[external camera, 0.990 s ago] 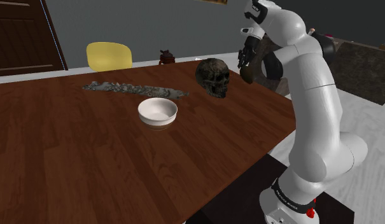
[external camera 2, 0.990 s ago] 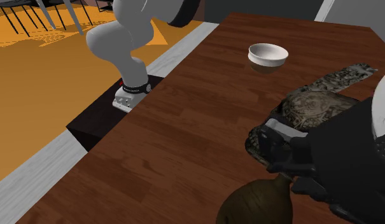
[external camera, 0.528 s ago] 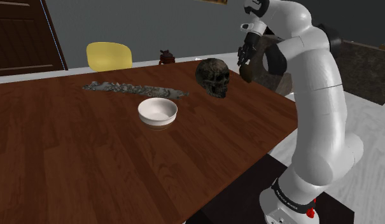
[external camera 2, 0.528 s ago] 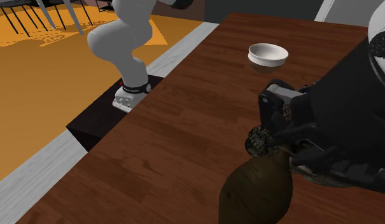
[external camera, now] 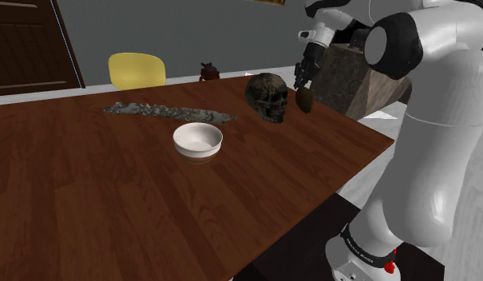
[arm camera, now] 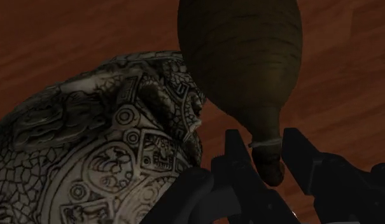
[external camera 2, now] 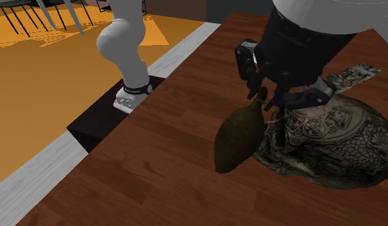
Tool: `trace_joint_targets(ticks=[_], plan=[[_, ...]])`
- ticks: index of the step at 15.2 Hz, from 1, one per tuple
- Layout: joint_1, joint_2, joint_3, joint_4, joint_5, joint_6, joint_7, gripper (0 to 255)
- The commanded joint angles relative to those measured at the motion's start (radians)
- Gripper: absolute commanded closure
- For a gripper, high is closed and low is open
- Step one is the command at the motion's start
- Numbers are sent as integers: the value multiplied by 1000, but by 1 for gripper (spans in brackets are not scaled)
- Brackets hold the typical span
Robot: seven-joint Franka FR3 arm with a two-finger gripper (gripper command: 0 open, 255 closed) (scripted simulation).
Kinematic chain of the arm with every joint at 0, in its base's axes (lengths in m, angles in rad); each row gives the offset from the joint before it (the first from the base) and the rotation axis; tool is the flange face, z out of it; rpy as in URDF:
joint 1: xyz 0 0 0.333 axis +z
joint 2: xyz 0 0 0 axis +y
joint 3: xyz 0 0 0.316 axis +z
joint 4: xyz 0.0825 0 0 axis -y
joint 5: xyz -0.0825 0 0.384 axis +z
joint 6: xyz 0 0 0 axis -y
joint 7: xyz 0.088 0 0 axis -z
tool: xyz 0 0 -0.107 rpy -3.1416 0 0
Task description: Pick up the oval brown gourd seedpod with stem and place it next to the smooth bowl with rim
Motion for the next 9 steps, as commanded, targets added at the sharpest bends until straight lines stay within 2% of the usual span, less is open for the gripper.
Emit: trace_joint_targets(ticks=[1, 3, 5, 9], plan=[[97, -107, -13, -103, -68, 56, 65, 255], [176, -226, -7, -197, -145, 110, 148, 255], [225, -345, 26, -284, -221, 157, 241, 255], [244, -536, 139, -434, -327, 221, 408, 255]])
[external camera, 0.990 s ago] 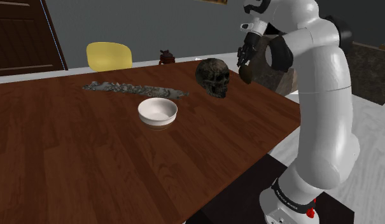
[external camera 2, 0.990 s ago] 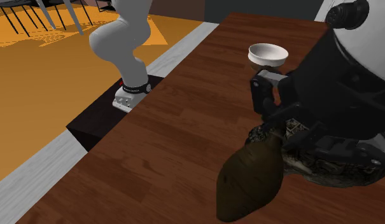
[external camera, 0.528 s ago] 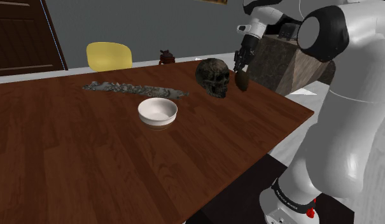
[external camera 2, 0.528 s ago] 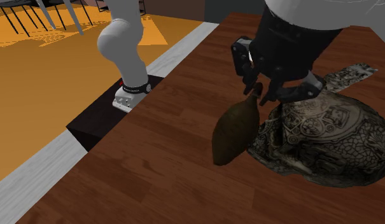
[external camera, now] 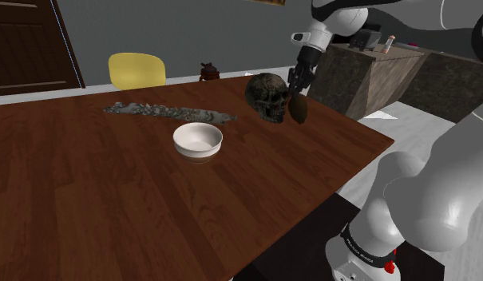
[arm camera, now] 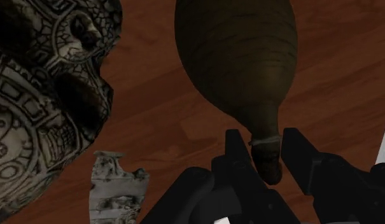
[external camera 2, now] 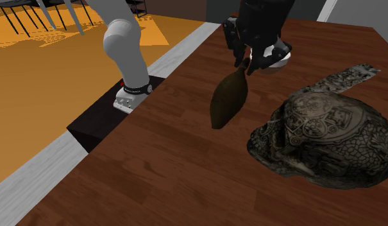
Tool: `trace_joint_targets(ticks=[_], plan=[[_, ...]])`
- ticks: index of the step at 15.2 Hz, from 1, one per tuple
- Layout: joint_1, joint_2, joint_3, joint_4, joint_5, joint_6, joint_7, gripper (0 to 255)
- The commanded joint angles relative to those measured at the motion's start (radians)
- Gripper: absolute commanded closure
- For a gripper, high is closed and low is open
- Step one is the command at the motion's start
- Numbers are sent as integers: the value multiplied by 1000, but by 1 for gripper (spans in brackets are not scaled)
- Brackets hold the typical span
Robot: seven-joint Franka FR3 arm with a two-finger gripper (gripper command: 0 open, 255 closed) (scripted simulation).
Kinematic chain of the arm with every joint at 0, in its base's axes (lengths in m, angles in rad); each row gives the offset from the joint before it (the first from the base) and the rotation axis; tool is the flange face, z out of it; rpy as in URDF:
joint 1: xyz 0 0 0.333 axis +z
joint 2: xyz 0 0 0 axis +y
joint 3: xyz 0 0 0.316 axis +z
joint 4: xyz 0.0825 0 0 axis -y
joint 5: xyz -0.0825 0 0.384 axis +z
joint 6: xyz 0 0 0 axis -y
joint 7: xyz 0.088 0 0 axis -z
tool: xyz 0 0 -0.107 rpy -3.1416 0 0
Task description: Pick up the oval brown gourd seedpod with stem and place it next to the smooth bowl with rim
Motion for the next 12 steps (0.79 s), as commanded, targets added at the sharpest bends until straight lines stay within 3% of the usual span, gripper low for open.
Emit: trace_joint_targets(ticks=[1, 6, 12], plan=[[0, -86, 60, -74, -42, 31, 79, 255], [-14, -237, 201, -223, -81, 80, 235, 255], [-13, -364, 350, -365, -70, 129, 396, 255]])
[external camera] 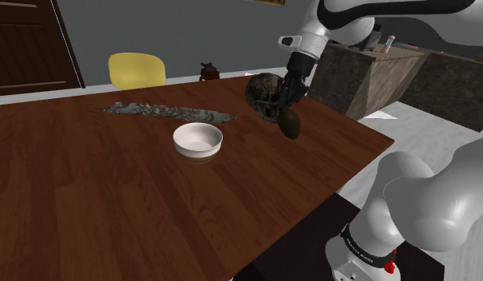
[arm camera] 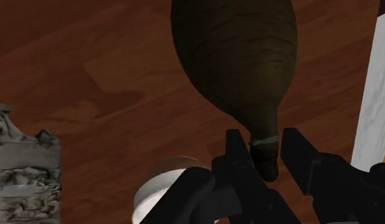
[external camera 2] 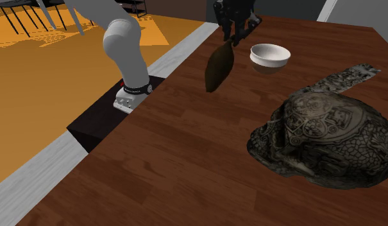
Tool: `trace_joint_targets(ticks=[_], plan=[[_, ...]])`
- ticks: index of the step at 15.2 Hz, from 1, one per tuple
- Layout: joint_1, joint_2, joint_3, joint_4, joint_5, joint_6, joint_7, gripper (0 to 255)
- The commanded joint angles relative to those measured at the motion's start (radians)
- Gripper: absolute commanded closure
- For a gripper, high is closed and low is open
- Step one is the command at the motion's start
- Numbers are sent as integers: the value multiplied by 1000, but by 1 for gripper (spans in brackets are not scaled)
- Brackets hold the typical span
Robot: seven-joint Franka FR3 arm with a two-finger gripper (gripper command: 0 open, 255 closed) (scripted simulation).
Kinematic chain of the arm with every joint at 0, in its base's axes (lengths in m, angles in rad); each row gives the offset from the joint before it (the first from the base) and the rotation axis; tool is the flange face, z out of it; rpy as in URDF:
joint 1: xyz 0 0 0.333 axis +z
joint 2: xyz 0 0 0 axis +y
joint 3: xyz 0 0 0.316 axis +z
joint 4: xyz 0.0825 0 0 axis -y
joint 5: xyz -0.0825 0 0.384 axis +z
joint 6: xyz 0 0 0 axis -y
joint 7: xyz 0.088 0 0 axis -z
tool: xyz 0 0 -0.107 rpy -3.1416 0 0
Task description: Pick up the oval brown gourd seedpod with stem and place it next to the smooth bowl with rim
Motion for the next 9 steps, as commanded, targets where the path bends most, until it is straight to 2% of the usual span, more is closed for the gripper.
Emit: trace_joint_targets(ticks=[1, 9], plan=[[3, -42, 52, -49, 9, 20, 57, 255], [51, -135, 234, -169, 84, 90, 251, 255]])
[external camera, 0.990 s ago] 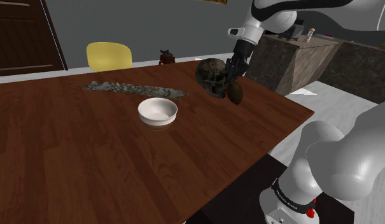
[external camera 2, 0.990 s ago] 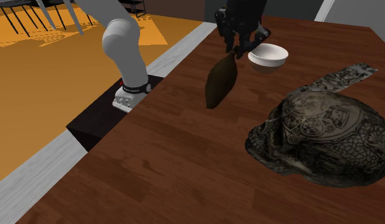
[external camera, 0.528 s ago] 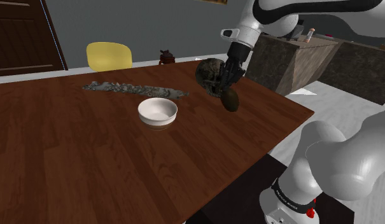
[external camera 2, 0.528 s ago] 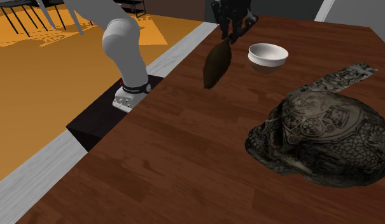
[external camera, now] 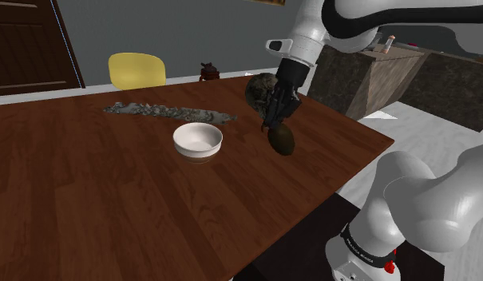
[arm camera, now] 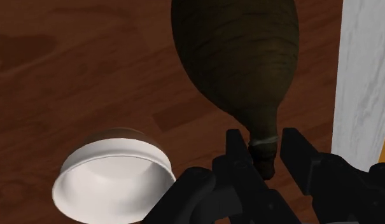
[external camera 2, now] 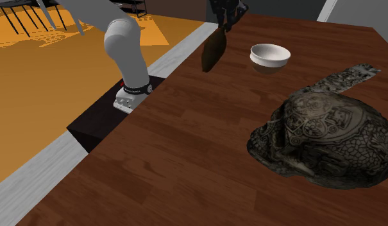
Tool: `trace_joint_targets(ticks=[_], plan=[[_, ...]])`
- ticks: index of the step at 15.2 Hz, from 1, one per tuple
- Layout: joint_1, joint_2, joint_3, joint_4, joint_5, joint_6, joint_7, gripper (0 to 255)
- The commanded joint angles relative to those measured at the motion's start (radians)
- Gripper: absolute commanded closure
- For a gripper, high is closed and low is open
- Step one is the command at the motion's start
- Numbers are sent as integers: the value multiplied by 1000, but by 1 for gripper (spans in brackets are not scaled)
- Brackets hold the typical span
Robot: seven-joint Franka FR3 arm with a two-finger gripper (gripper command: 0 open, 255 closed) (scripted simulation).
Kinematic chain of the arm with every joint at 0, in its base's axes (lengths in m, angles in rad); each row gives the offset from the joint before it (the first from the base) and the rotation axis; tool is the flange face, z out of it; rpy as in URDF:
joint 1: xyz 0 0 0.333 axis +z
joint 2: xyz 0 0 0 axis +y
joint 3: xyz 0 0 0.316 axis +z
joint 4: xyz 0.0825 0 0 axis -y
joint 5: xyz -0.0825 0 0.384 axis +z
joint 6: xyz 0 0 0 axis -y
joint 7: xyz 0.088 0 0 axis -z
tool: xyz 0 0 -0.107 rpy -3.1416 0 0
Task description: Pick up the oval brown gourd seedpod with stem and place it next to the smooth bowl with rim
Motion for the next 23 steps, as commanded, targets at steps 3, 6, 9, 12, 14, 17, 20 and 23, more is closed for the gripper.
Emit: trace_joint_targets(ticks=[3, 6, 9, 12, 14, 17, 20, 23], plan=[[37, -25, 93, -44, 50, 45, 98, 255], [69, -27, 159, -60, 88, 79, 167, 255], [90, -21, 202, -76, 114, 114, 207, 255], [91, -17, 200, -113, 118, 153, 194, 255], [92, -13, 199, -137, 122, 180, 185, 255], [93, -5, 197, -172, 127, 221, 172, 255], [96, 5, 195, -205, 133, 262, 157, 255], [98, 18, 193, -236, 141, 305, 142, 255]])
